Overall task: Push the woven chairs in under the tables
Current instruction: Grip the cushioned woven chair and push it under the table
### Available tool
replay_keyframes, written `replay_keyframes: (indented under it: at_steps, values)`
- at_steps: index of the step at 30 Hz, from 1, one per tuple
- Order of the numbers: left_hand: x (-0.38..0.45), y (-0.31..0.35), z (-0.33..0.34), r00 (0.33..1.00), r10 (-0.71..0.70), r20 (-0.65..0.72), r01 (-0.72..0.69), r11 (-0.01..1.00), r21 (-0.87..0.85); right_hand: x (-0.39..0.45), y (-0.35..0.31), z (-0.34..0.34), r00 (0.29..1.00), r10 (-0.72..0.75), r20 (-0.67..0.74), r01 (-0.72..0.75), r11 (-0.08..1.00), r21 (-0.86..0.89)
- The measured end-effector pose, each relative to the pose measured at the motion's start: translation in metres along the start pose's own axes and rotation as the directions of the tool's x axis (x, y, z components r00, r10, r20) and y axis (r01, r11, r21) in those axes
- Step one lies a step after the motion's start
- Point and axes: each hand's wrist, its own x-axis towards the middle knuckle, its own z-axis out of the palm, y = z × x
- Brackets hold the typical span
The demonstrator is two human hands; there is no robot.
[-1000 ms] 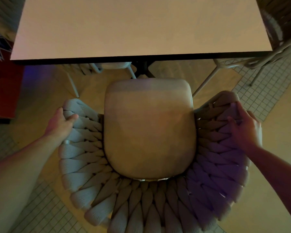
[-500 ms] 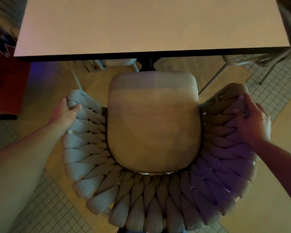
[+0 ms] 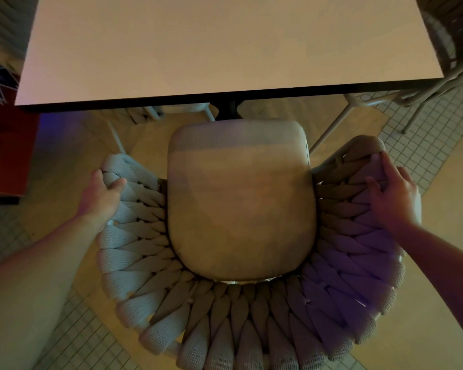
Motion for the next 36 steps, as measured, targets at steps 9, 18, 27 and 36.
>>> replay_keyframes:
  at_steps: [9,18,27,36]
  values:
    - [-0.011,-0.001,-0.002,1.000,-0.004,-0.001,0.004,0.995,0.096,-0.005,-0.003,-0.005,1.000,0.022,0.018,-0.022,1.000,0.002]
    - [-0.028,-0.017,-0.014,0.999,-0.045,0.012,0.042,0.985,0.169,-0.011,-0.007,0.001,0.999,-0.001,0.035,0.002,1.000,-0.016]
    - [-0.026,-0.013,-0.018,0.994,-0.083,0.078,0.072,0.988,0.135,-0.016,-0.006,0.003,0.998,0.037,0.051,-0.033,0.996,-0.079]
    - [-0.099,0.005,0.002,0.993,-0.003,-0.122,0.051,0.920,0.388,-0.079,0.022,-0.018,0.966,0.222,0.135,-0.234,0.969,0.077]
